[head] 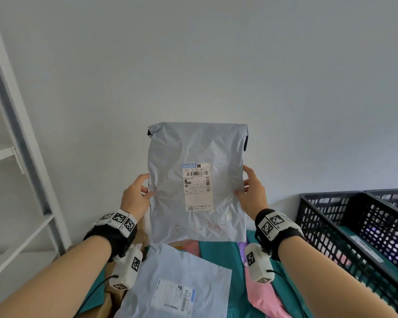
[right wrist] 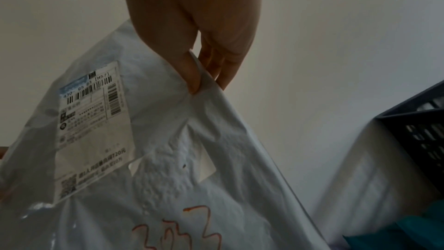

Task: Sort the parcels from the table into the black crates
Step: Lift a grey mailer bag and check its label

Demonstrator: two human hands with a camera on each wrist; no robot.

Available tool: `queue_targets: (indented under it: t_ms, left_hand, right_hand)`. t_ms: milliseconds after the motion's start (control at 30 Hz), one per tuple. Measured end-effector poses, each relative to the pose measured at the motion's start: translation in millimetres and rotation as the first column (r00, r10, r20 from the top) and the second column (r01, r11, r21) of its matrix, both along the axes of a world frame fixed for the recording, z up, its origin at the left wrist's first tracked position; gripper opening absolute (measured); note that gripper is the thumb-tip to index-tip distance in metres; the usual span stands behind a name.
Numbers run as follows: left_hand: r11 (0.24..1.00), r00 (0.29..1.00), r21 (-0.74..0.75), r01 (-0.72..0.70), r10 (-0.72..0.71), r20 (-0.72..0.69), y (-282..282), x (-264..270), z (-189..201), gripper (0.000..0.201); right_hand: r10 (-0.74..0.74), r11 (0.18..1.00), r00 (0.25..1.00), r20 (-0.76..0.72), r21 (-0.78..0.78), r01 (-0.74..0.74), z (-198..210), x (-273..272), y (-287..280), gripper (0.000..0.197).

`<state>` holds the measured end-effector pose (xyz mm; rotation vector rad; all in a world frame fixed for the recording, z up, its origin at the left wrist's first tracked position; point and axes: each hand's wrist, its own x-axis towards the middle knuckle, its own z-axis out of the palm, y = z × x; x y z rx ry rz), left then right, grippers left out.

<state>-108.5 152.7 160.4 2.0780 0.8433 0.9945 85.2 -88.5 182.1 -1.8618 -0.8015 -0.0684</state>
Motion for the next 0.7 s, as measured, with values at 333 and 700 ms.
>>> queue_targets:
  t_ms: [333, 700]
  left_hand:
    - [0.982, 0.981, -0.010, 0.189, -0.189, -0.030, -24, 37, -16, 0.042]
    - [0.867, 0.863, -0.075, 0.493, -0.498, -0.084, -112, 89, -47, 0.038]
  right_hand:
    - [-0.196, 0.980, 0.980, -0.044, -0.029, 0.195, -25, -10, -54, 0.063]
    - [-0.478, 0.878, 0.869, -0.130, -0.053, 0.475, -64, -54, -168, 0.067]
